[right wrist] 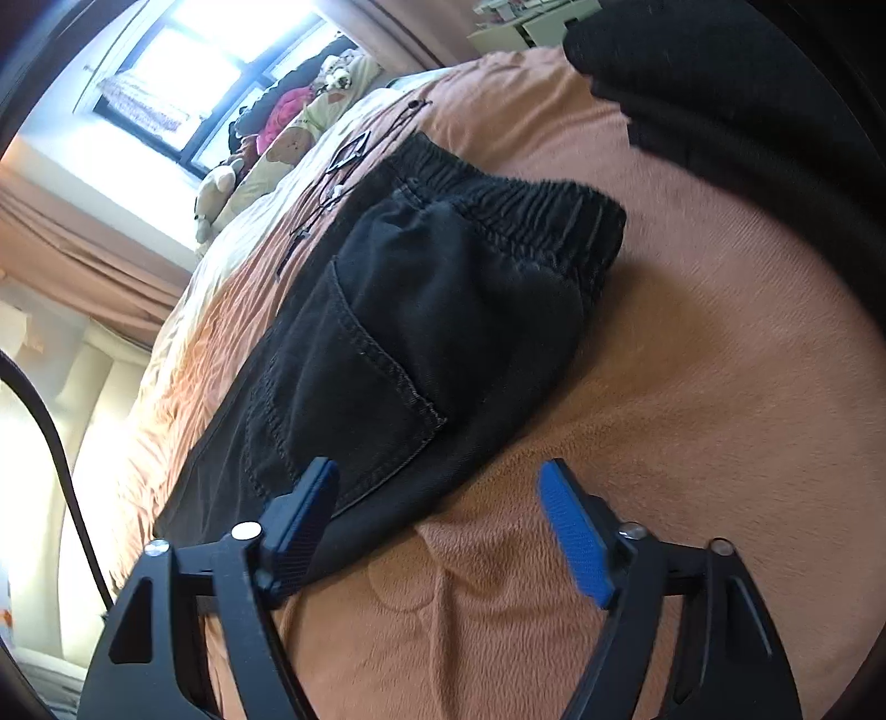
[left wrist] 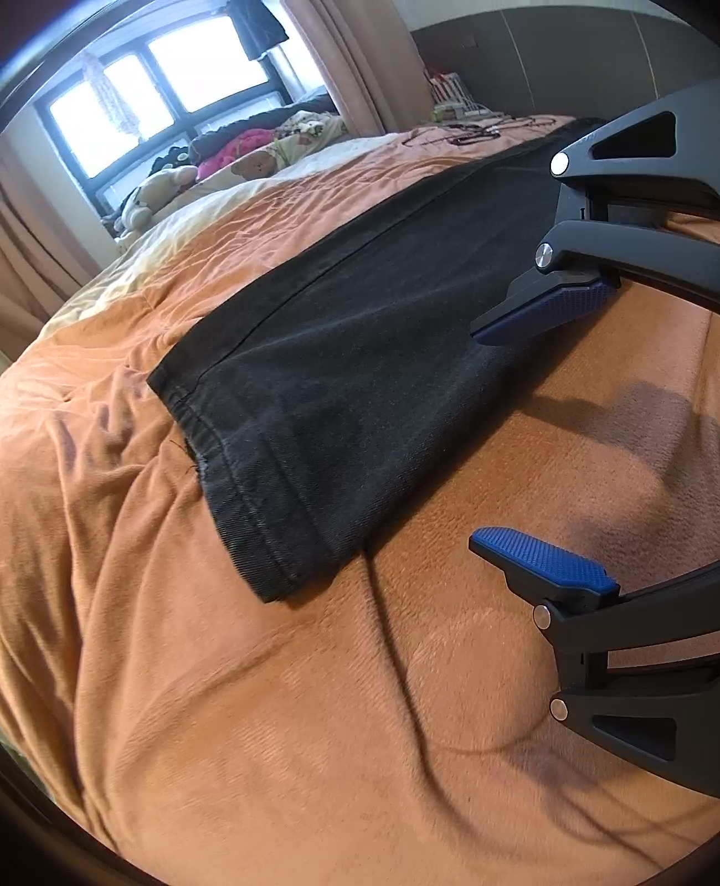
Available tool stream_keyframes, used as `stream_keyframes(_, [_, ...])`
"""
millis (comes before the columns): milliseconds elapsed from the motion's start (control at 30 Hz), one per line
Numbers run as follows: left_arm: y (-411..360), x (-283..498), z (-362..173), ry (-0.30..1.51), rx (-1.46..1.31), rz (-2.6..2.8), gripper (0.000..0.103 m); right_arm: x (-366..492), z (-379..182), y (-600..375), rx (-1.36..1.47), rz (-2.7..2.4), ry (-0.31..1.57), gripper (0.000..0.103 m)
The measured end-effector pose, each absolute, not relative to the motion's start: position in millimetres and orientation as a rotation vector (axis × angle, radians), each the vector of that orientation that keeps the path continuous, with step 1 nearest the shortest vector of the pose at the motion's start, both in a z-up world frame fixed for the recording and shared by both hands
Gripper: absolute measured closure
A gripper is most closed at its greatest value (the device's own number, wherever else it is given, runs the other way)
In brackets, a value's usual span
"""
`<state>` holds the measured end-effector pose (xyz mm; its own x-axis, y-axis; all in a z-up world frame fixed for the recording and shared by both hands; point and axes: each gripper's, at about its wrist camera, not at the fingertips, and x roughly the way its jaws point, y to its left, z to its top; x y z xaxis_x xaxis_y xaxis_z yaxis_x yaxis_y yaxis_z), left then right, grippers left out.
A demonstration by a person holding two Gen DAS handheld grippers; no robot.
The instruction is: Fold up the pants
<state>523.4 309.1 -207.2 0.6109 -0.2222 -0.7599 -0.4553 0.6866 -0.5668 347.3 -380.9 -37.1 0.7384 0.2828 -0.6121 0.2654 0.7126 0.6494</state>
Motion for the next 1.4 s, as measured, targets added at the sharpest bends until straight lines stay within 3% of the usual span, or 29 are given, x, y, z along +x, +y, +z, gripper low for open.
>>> stream_keyframes(433, [313.6,539.6,-219.0,0.871,-0.953,0.125,0.033,371.1,-57.6,-385.2,0.831,0.014,0.729,0.038])
stream_keyframes(700, [315.8,558.4,-221.0,0.844,-0.95,0.161,0.034,376.0,-61.9,-379.7,0.87,-0.013,0.7,0.046])
stream_keyframes(733, [316.2,560.3,-220.5,0.839,-0.95,0.166,0.036,376.5,-62.0,-378.5,0.871,-0.014,0.698,0.047])
stream_keyframes(767, [317.3,561.6,-219.7,0.837,-0.944,0.177,0.048,377.7,-62.6,-377.5,0.87,-0.018,0.698,0.055])
stream_keyframes(800, [318.6,562.7,-219.0,0.844,-0.932,0.194,0.068,379.1,-62.9,-377.1,0.867,-0.02,0.704,0.061])
stream_keyframes(833, [320.6,563.1,-217.6,0.855,-0.916,0.212,0.076,379.1,-61.4,-377.8,0.869,-0.016,0.711,0.074])
stream_keyframes(867, [323.0,562.5,-216.2,0.85,-0.917,0.212,0.087,379.0,-58.1,-376.6,0.874,-0.008,0.706,0.08])
stream_keyframes(900, [325.8,559.7,-213.5,0.834,-0.928,0.202,0.088,375.4,-52.8,-375.0,0.87,-0.002,0.686,0.082])
stream_keyframes(1133, [327.8,559.8,-204.5,0.842,-0.908,0.169,0.086,357.7,-51.1,-373.9,0.868,0.045,0.649,0.083])
stream_keyframes(1267, [326.1,562.5,-213.7,0.871,-0.92,0.182,0.07,359.1,-68.0,-377.0,0.891,0.043,0.695,0.082])
stream_keyframes(1400, [322.2,563.5,-221.0,0.891,-0.916,0.19,0.069,362.8,-78.3,-383.7,0.935,0.042,0.709,0.074])
